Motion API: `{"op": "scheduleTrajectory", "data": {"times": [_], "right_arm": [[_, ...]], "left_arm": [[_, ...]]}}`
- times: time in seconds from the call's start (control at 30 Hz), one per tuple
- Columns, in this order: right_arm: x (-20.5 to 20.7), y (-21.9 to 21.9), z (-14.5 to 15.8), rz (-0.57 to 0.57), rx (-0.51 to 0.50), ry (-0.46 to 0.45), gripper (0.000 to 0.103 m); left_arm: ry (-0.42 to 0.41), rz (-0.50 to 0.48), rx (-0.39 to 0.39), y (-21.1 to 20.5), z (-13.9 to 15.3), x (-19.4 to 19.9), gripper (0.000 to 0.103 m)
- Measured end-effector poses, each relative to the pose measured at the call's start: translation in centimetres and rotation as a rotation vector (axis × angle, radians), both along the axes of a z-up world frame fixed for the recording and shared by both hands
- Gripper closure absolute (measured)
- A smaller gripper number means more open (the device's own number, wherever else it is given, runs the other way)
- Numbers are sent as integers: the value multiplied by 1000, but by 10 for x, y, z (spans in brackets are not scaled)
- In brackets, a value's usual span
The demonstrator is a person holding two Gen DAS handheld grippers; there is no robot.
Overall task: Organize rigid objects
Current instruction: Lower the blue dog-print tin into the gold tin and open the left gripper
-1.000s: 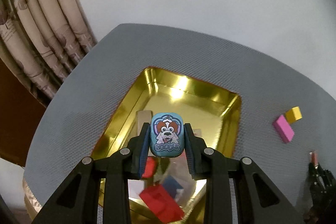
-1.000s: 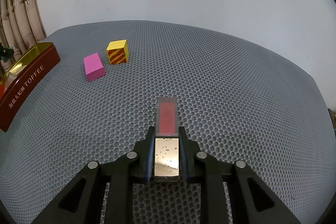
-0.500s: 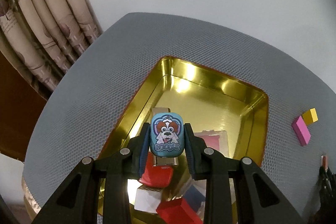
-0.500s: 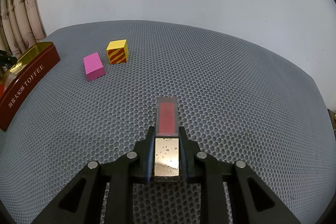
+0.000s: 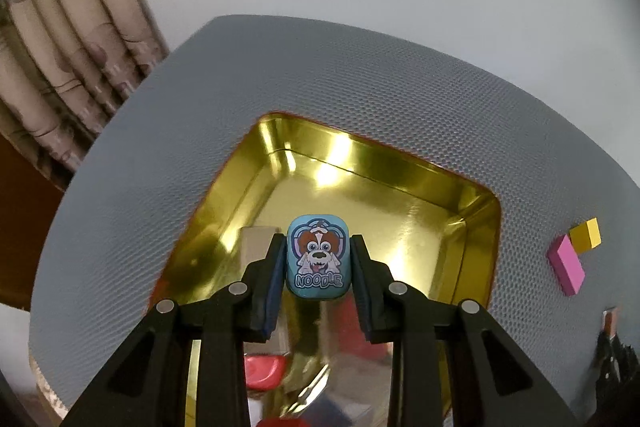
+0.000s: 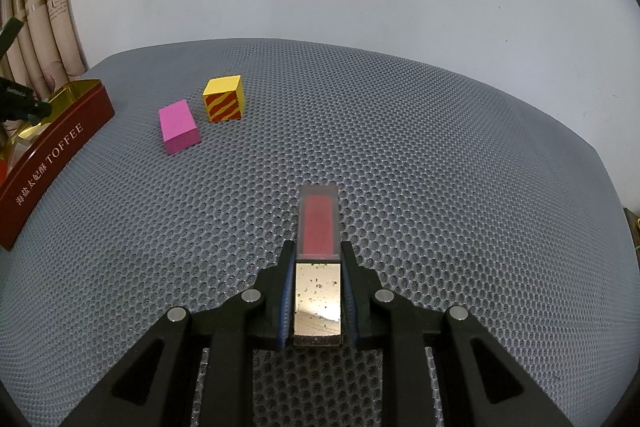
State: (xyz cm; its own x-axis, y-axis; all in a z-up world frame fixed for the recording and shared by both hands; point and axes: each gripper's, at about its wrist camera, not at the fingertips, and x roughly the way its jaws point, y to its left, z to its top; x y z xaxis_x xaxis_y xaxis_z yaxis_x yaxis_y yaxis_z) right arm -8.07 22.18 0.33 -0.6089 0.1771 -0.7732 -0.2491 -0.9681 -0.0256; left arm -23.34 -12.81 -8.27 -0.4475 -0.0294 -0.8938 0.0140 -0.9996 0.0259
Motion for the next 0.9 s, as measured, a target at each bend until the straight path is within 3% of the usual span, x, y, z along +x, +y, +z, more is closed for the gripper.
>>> {"op": "scheduleTrajectory", "data": {"times": [0.63, 0.9], "right_arm": [[0, 1, 0, 0, 2, -1, 82], [1, 0, 0, 0, 2, -1, 82]], "left_arm": [[-64, -16, -27, 4, -20, -10, 75], [-57, -50, -30, 3, -14, -7, 68]]}}
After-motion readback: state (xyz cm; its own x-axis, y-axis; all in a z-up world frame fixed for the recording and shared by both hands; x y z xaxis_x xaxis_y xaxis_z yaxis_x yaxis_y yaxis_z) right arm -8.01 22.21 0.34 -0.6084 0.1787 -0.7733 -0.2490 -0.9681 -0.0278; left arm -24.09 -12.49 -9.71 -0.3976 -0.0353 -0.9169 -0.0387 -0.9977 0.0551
